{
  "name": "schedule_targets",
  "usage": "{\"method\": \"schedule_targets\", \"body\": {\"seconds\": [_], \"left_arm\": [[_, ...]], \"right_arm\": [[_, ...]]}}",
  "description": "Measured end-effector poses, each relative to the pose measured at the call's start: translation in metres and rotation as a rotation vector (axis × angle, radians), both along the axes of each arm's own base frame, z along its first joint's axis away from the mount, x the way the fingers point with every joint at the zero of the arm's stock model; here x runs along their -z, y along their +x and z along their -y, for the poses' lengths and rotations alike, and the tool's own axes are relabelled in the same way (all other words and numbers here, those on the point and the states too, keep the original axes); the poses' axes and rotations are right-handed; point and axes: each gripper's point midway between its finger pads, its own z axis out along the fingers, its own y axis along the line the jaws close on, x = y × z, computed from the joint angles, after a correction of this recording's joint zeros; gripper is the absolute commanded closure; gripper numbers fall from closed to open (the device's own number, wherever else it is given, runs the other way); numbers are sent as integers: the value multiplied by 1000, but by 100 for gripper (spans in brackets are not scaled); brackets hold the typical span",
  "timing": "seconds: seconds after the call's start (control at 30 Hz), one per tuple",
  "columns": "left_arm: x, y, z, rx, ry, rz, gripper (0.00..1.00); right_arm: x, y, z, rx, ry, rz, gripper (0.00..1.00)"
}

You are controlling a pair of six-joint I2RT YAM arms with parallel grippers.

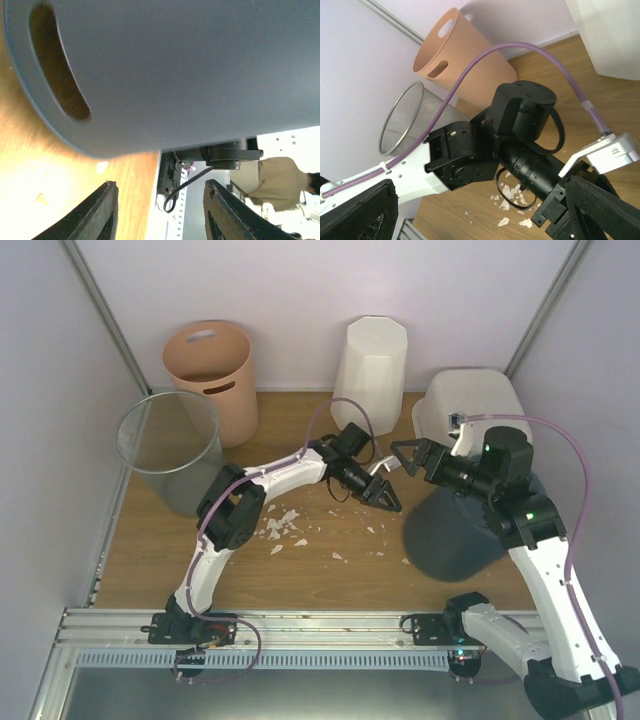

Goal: Turn the large container upside down

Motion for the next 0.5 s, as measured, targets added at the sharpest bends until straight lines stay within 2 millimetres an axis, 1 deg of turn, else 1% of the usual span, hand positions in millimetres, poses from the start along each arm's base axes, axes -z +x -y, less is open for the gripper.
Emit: {"method": "schedule_targets", "body": {"seconds": [0.07,0.1,0.2,0.3,0.4,0.5], "left_arm": [[4,-7,10,35,-21,-29,50],[7,-6,12,41,-25,-40,50],[26,-3,17,47,-15,-86,50],[44,-3,17,45,10,-124,50],[50,-5,18,47,19,-137,49],[47,-4,19,51,17,-114,48]], "right_arm": [[5,-1,0,-2,-6,-11,9],[7,-2,1,-2,-9,-13,9],[15,-9,4,4,-24,-23,9],[18,-15,9,19,-39,-28,8],[21,-18,11,23,-60,-27,9],[25,-20,10,2,-81,-36,12]]}}
